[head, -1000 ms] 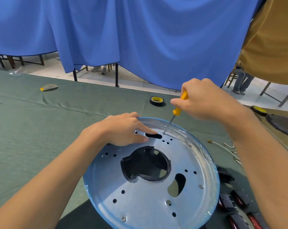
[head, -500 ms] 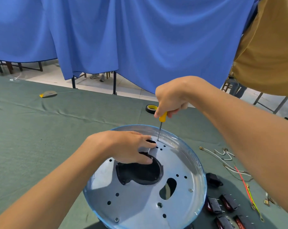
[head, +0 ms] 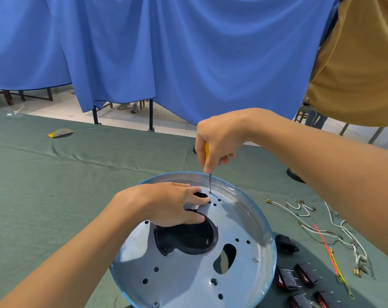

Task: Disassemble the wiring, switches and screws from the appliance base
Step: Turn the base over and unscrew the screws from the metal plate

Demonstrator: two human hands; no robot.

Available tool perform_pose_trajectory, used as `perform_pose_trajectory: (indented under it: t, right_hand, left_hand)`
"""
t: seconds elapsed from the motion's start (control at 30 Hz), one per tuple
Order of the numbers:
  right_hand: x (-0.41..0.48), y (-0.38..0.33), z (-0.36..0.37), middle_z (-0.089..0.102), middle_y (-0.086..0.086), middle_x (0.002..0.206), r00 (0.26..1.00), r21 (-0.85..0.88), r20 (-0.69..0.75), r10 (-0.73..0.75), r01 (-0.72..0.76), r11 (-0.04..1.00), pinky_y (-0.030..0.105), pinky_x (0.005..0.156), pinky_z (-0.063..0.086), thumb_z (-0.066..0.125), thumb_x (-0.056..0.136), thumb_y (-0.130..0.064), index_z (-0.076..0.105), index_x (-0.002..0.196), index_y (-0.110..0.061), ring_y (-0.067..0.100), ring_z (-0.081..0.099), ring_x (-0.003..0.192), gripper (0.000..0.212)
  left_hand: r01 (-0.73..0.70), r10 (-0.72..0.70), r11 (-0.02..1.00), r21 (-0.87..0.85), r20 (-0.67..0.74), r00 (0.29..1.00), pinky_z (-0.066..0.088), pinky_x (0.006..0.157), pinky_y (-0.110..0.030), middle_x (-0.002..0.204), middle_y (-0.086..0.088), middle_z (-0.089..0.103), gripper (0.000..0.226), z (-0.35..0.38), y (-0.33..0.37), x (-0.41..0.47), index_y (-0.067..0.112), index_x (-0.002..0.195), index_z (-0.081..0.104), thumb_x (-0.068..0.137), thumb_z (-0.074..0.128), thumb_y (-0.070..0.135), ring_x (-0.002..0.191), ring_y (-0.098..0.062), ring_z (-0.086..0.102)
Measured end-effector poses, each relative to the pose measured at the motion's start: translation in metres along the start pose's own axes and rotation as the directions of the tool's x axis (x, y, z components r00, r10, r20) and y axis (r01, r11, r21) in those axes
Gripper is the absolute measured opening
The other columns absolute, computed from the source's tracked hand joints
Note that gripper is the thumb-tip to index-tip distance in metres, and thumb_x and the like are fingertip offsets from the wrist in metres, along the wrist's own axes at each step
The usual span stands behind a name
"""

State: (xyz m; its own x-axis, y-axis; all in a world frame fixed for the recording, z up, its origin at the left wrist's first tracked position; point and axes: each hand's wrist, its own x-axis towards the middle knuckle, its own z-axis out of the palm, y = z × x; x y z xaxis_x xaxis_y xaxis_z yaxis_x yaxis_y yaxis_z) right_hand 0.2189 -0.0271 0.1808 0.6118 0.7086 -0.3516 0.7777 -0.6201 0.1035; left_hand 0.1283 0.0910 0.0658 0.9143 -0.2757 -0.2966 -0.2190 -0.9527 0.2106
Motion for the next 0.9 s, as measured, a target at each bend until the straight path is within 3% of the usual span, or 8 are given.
perform_pose_trajectory:
  t: [0.07,0.13,0.23,0.33,0.47,0.57,0.7,0.9]
  right_hand:
    - [-0.002,0.003,0.003,0.065,-0.003,0.058,0.994,-0.015,-0.044,0.101,-0.102,0.995,0.027,0.057,0.047,0.055,0.083,-0.069,0.065,0.066,-0.015,0.016,0.057,0.052,0.057]
    - [-0.002,0.005,0.003,0.066,-0.003,0.060,0.979,-0.086,-0.085,0.186,-0.193,0.977,0.029,0.057,0.041,0.036,0.090,-0.072,0.061,0.058,-0.013,0.019,0.056,0.059,0.072]
    - [-0.004,0.005,0.006,0.066,-0.006,0.064,0.973,-0.157,-0.092,0.210,-0.222,0.962,0.028,0.053,0.037,0.045,0.097,-0.044,0.064,0.056,-0.017,0.018,0.052,0.061,0.053]
    - [-0.009,0.010,0.008,0.061,-0.006,0.059,0.973,-0.116,-0.122,0.196,-0.211,0.971,0.025,0.052,0.037,0.062,0.089,-0.039,0.064,0.063,-0.017,0.020,0.053,0.062,0.034]
    - [-0.016,0.014,0.008,0.066,-0.001,0.083,0.985,-0.060,-0.117,0.129,-0.136,0.989,0.027,0.057,0.043,0.076,0.080,-0.029,0.065,0.080,-0.025,0.021,0.061,0.079,0.011]
    - [-0.016,0.018,0.013,0.069,0.000,0.084,0.989,0.027,-0.070,0.130,-0.128,0.991,0.029,0.061,0.047,0.076,0.080,-0.031,0.065,0.082,-0.026,0.022,0.063,0.078,0.013]
    - [-0.017,0.016,0.018,0.056,-0.006,0.043,0.953,0.081,-0.116,0.280,-0.272,0.959,0.023,0.048,0.037,0.045,0.084,-0.075,0.062,0.061,-0.013,0.013,0.047,0.037,0.068]
    - [-0.012,0.017,0.019,0.063,-0.004,0.056,0.948,0.077,-0.214,0.235,-0.224,0.972,0.024,0.052,0.040,0.068,0.084,-0.037,0.067,0.068,-0.015,0.018,0.056,0.061,0.028]
  left_hand:
    - [-0.003,0.003,1.000,-0.010,-0.005,1.000,0.009,0.121,-0.037,0.159,0.026,0.002,0.056,0.000,0.000,0.000,0.052,0.147,0.021,0.095,0.040,0.059,0.148,-0.002,0.001]
    - [-0.003,0.003,1.000,-0.016,-0.008,1.000,0.009,0.120,-0.036,0.159,0.026,0.003,0.055,0.000,0.000,0.000,0.052,0.147,0.021,0.096,0.040,0.059,0.148,-0.002,0.001]
    - [0.008,-0.009,1.000,-0.024,-0.022,1.000,0.012,0.119,-0.036,0.159,0.026,0.004,0.055,0.000,0.001,-0.002,0.053,0.147,0.023,0.095,0.040,0.059,0.148,-0.006,0.004]
    - [0.012,-0.013,1.000,-0.025,-0.043,0.999,0.012,0.118,-0.033,0.159,0.026,0.007,0.054,0.000,0.003,-0.002,0.052,0.147,0.025,0.095,0.041,0.059,0.148,-0.006,0.006]
    - [0.008,-0.009,1.000,-0.017,-0.063,0.998,0.012,0.116,-0.031,0.159,0.024,0.010,0.054,-0.001,0.006,-0.002,0.049,0.147,0.028,0.096,0.042,0.057,0.148,-0.006,0.008]
    - [0.003,-0.004,1.000,-0.011,-0.070,0.998,0.013,0.116,-0.031,0.159,0.023,0.012,0.053,-0.001,0.006,-0.002,0.050,0.146,0.029,0.096,0.042,0.057,0.148,-0.007,0.010]
    - [0.001,-0.002,1.000,-0.013,-0.070,0.998,0.014,0.116,-0.033,0.159,0.023,0.012,0.052,-0.001,0.006,-0.002,0.051,0.145,0.029,0.096,0.043,0.058,0.148,-0.007,0.011]
    - [0.003,-0.005,1.000,-0.026,-0.077,0.997,0.016,0.116,-0.034,0.158,0.024,0.014,0.051,-0.001,0.004,0.001,0.052,0.144,0.030,0.095,0.043,0.058,0.148,-0.009,0.013]
